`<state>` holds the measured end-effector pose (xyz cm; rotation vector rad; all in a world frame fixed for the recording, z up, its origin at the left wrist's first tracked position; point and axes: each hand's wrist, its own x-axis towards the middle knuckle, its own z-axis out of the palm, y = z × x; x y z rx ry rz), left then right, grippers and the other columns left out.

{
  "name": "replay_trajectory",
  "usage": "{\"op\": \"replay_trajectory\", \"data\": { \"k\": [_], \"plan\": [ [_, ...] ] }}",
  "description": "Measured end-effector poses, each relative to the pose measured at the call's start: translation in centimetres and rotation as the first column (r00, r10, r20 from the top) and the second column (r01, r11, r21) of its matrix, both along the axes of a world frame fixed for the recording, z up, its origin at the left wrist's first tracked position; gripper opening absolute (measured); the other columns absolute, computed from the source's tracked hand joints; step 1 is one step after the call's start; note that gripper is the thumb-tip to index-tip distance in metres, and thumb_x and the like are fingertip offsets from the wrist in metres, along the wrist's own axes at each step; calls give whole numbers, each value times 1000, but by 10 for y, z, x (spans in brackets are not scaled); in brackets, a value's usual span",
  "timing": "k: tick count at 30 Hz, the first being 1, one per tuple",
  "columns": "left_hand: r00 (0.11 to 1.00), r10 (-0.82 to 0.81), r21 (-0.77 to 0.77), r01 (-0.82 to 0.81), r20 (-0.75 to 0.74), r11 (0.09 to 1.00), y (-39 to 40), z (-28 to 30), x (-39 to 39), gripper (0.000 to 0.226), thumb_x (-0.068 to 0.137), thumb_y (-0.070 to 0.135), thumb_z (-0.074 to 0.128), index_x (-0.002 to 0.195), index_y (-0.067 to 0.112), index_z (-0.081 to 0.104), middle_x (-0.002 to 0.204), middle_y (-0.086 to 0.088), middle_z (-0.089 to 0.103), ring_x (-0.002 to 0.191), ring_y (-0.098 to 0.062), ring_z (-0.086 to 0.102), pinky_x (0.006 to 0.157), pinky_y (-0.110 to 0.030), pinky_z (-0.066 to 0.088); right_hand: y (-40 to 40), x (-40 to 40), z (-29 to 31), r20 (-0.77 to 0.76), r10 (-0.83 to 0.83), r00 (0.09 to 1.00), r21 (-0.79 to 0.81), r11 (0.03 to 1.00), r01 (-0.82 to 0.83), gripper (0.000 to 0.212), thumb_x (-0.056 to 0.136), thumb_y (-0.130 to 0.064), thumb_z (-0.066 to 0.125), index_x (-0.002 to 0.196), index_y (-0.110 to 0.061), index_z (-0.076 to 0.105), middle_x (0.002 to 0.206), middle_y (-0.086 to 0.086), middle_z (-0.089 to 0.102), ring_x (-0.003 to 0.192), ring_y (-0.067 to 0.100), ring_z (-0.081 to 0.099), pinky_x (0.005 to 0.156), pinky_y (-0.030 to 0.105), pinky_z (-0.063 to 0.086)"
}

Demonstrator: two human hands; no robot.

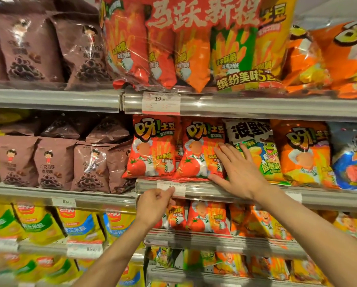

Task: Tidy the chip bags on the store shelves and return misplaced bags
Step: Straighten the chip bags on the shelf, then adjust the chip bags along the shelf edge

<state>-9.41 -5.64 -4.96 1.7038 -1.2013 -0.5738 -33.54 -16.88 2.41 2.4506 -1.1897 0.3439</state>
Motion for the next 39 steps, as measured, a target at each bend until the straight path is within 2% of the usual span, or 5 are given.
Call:
{"op": "replay_trajectory", "data": {
  "k": [8,19,28,33,39],
  "plan": [
    [999,-14,63,17,-44,998,-6,-7,5,58,95,55,60,50,22,74,66,2,79,70,-16,75,79,-37,59,0,1,-3,5,-17,1000,-21,1000,17,91,95,-78,15,161,-17,20,168,7,22,156,24,17,126,53,-2],
    [995,-17,-3,18,101,1000,-9,-16,7,72,98,55,54,33,26,60,61,8,76,59,-4,68,64,-28,50,31,8,-33,202,-84,976,-8,996,87,79,100,-68,19,161,-17,21,170,8,11,158,24,3,127,50,3],
    [974,-210,-30,213,90,977,18,-46,-29,29,99,54,53,97,29,67,94,11,71,86,-3,65,71,-22,48,105,-24,-87,457,-111,882,218,976,10,73,101,-63,38,160,-23,24,170,-2,14,156,14,11,127,38,10],
    [966,-257,-36,258,37,965,53,-55,-74,53,92,71,49,132,37,55,131,24,56,119,1,55,85,-11,44,141,-66,-114,664,-296,686,477,875,-84,76,90,-65,46,156,-37,25,155,-25,23,139,-21,14,120,16,19],
    [983,-159,-29,157,-92,987,68,-65,-154,44,90,67,56,130,48,54,133,25,60,118,8,58,95,-25,51,144,-145,-144,711,-511,483,647,745,-165,68,76,-70,52,140,-51,41,140,-22,51,132,4,48,109,33,40]
  ]
}}
